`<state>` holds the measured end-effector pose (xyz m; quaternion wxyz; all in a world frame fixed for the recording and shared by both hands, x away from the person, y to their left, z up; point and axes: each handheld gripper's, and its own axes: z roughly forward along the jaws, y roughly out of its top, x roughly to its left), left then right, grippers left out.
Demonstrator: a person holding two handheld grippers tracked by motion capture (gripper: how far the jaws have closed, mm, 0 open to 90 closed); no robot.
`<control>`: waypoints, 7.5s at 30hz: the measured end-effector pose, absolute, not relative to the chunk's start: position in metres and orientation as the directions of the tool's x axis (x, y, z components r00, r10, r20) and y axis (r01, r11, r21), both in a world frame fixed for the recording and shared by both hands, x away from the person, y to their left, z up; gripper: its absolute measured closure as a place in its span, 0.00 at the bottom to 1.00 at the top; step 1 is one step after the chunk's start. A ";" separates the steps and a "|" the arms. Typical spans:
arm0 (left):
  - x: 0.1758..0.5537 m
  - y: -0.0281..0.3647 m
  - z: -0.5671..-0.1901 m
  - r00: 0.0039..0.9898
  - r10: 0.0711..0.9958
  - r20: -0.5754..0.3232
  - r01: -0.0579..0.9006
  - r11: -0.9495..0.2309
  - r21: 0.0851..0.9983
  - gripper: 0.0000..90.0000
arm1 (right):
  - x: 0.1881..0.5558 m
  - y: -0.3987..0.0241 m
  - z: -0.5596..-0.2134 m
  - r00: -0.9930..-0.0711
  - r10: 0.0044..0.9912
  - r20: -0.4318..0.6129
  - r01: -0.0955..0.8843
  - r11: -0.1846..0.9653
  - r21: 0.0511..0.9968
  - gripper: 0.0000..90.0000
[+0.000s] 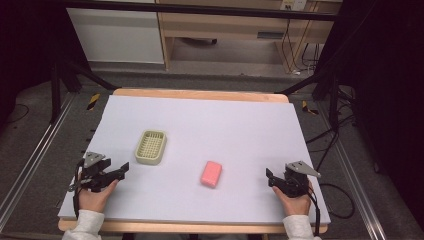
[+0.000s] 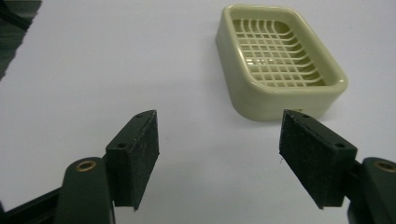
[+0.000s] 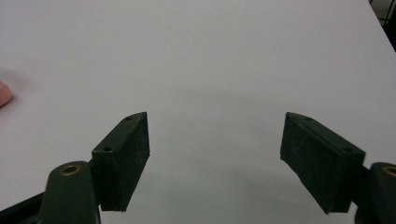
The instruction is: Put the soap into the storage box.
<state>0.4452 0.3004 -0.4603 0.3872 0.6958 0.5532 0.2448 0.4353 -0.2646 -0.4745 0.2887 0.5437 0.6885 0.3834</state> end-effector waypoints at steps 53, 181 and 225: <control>0.438 0.227 -0.428 0.477 0.879 -0.015 0.501 -0.258 0.826 0.29 | 0.436 -0.256 -0.474 -0.281 0.960 -0.004 0.528 0.158 0.834 0.28; 0.473 0.052 -0.442 0.670 0.741 -0.038 0.531 -0.443 0.723 0.26 | 0.437 -0.252 -0.468 -0.285 0.958 0.015 0.524 0.143 0.840 0.37; 0.476 0.036 -0.464 0.658 0.748 -0.087 0.604 -0.456 0.654 0.37 | 0.438 -0.253 -0.470 -0.294 0.956 0.019 0.533 0.147 0.833 0.41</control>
